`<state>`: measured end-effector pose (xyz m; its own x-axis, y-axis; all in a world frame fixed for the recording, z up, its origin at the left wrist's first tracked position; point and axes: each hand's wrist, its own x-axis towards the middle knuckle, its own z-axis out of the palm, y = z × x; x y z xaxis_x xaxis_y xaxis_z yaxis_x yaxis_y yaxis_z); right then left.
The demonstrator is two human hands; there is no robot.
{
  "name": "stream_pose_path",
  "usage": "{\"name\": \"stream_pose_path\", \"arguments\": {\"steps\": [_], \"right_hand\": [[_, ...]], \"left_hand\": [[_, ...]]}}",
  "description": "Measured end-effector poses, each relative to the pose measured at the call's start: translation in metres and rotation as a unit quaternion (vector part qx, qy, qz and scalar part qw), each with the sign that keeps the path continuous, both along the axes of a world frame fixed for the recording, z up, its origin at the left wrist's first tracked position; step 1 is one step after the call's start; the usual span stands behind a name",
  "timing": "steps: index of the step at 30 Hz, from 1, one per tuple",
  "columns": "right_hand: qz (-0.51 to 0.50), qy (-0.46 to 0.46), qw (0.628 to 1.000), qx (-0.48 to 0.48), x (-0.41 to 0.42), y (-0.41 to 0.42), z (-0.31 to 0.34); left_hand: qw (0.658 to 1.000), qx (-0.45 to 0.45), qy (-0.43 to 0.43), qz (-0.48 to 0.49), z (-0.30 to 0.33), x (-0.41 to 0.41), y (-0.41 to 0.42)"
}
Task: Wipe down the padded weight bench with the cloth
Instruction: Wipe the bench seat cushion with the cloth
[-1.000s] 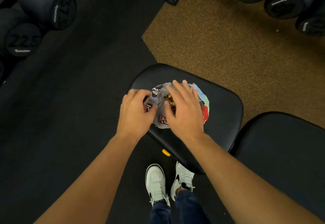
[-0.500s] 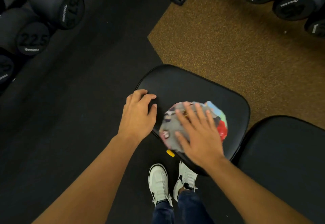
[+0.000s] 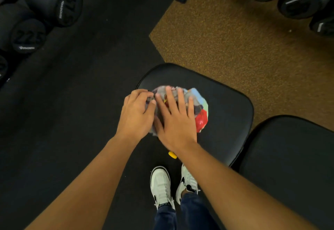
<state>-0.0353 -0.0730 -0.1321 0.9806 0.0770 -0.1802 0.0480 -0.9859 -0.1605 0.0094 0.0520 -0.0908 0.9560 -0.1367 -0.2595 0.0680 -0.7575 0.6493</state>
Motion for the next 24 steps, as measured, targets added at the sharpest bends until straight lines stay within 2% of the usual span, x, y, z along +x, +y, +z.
{"name": "stream_pose_path", "arguments": {"steps": [3, 7, 10, 14, 16, 20, 24], "right_hand": [[0.032, 0.02, 0.999, 0.011, -0.045, -0.021, 0.003], [0.012, 0.029, 0.999, -0.023, -0.068, -0.081, 0.0], [-0.07, 0.005, 0.997, -0.021, -0.033, -0.115, -0.005], [-0.178, 0.001, 0.983, -0.035, 0.0, -0.106, -0.006], [-0.162, 0.004, 0.986, -0.033, -0.011, -0.089, -0.003], [-0.065, 0.018, 0.998, -0.01, -0.069, -0.064, 0.002], [-0.031, 0.02, 0.999, 0.027, -0.115, -0.082, 0.006]], "left_hand": [[1.0, 0.007, 0.006, 0.011, 0.0, -0.001, 0.0], [1.0, 0.025, 0.016, 0.01, 0.002, -0.001, -0.002], [0.999, 0.037, 0.016, 0.008, 0.002, -0.002, -0.004], [0.998, 0.056, 0.007, 0.004, 0.0, -0.004, -0.011], [0.998, 0.069, 0.003, 0.001, 0.0, -0.006, -0.016], [0.996, 0.073, -0.018, -0.045, 0.001, -0.021, -0.033], [0.99, 0.077, -0.025, -0.117, 0.007, -0.052, -0.054]]}}
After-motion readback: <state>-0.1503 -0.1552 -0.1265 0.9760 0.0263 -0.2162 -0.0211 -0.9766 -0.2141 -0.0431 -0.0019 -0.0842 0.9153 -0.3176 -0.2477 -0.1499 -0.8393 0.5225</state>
